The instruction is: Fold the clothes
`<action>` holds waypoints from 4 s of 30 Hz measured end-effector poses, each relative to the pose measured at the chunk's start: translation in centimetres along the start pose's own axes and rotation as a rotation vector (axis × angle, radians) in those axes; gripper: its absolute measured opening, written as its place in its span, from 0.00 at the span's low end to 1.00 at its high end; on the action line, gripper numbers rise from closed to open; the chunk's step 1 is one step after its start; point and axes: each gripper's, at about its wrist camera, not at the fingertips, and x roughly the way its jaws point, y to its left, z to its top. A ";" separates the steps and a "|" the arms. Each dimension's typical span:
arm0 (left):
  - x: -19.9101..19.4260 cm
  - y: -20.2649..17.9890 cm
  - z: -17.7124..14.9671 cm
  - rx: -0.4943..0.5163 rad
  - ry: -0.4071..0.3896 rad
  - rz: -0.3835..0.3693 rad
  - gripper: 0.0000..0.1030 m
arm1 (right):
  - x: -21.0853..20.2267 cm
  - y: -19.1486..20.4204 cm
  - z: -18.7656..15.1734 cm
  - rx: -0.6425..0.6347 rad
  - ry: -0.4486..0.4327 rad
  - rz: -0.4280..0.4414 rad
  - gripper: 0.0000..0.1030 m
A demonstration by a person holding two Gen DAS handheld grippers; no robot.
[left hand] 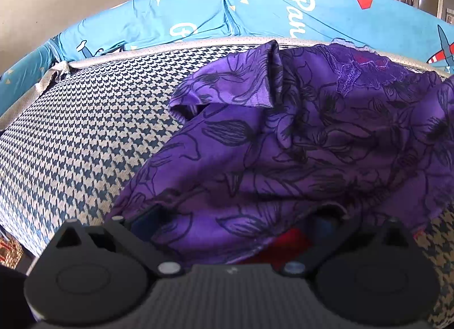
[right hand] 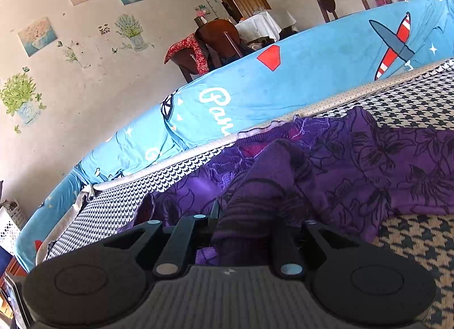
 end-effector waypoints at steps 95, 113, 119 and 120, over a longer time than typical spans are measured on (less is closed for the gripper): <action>2.9 5.8 1.0 0.000 0.073 0.001 1.00 | 8.0 -1.8 -0.3 0.297 0.090 0.038 0.22; 2.7 6.6 -0.2 -0.054 0.084 0.014 1.00 | 8.1 -1.3 -0.4 0.270 0.044 0.009 0.08; 2.5 7.2 -0.3 -0.079 0.073 0.109 1.00 | 2.9 -0.1 -0.5 0.177 -0.054 0.011 0.08; 2.5 7.3 -0.4 -0.081 0.068 0.127 1.00 | 1.9 0.0 -0.9 0.172 -0.066 0.014 0.08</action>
